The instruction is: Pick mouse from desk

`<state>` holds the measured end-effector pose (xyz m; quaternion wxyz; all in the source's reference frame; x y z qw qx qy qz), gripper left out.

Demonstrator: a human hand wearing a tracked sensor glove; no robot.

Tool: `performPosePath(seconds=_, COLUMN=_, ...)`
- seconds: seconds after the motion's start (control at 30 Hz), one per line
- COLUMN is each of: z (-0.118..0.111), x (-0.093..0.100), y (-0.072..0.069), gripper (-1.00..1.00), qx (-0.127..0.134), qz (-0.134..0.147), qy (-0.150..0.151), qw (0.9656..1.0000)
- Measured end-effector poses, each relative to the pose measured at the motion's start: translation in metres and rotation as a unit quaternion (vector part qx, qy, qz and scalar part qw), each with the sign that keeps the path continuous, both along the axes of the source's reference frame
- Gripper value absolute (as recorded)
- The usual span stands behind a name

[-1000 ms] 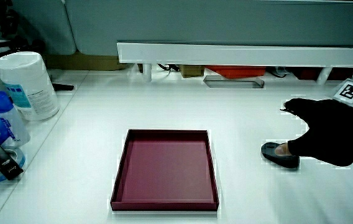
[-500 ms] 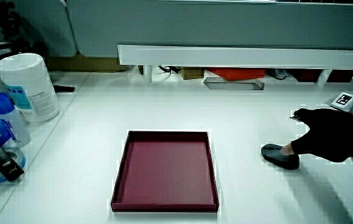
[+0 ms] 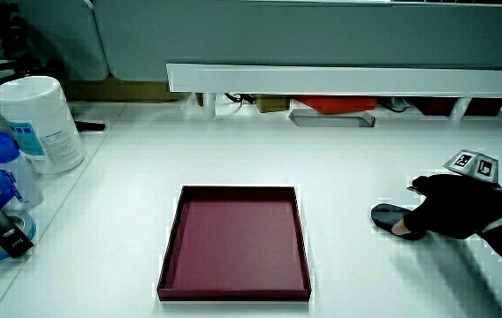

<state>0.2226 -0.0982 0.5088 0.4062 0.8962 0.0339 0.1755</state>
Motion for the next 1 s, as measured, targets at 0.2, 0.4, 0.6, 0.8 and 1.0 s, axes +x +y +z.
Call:
performPosePath(seconds=0.2, z=0.013, x=0.001, y=0.000, gripper=0.00, qx=-0.017, qz=0.005, qy=0.014, qw=0.9997)
performPosePath(seconds=0.4, z=0.013, x=-0.004, y=0.000, gripper=0.00, qx=-0.022, qz=-0.002, qy=0.019, qw=0.9996)
performPosePath(seconds=0.6, z=0.014, x=-0.008, y=-0.001, gripper=0.14, qx=-0.002, qz=-0.004, qy=0.042, qw=0.9991)
performPosePath(seconds=0.8, z=0.011, x=-0.011, y=-0.001, gripper=0.43, qx=0.004, qz=-0.004, qy=0.040, qw=0.9992)
performPosePath(seconds=1.0, z=0.012, x=-0.011, y=-0.002, gripper=0.71, qx=0.012, qz=-0.004, qy=0.049, qw=0.9987)
